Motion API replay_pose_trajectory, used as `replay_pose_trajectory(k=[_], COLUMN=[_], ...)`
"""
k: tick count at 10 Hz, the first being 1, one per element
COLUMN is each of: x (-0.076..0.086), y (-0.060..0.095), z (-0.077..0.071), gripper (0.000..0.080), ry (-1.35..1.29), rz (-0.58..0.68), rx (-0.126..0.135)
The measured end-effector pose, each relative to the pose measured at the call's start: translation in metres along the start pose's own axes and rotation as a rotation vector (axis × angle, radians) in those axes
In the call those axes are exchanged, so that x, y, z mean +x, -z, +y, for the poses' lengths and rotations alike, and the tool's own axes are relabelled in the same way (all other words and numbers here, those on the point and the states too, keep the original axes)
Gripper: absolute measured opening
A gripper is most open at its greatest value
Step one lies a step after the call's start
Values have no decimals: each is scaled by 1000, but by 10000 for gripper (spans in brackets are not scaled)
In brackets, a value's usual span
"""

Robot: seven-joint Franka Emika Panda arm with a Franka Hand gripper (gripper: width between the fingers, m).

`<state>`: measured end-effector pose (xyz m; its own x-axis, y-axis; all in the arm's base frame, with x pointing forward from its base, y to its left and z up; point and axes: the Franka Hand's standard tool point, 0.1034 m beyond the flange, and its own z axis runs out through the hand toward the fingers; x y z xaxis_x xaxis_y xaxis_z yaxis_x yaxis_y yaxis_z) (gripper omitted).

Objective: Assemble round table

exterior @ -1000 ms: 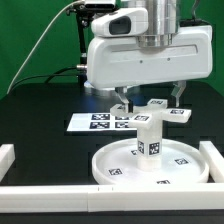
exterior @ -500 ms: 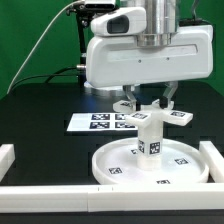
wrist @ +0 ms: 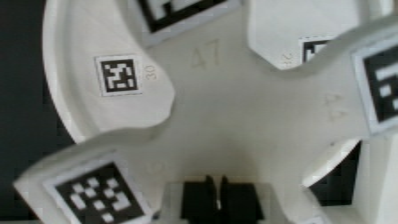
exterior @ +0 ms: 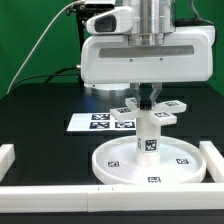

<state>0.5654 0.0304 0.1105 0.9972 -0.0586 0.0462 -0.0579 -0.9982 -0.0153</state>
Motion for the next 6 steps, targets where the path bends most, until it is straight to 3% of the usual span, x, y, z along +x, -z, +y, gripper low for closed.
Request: replay_pose_trajectory(k=[2,4,5,6], x=[0,8,9,7], y=[2,16,25,29], z=[2,-1,-8,-13], gripper=[1,1,83,266], ry=[98,372,472,505], rz=[-12,-13,4,37], rx=[-5,-34,-53,-61])
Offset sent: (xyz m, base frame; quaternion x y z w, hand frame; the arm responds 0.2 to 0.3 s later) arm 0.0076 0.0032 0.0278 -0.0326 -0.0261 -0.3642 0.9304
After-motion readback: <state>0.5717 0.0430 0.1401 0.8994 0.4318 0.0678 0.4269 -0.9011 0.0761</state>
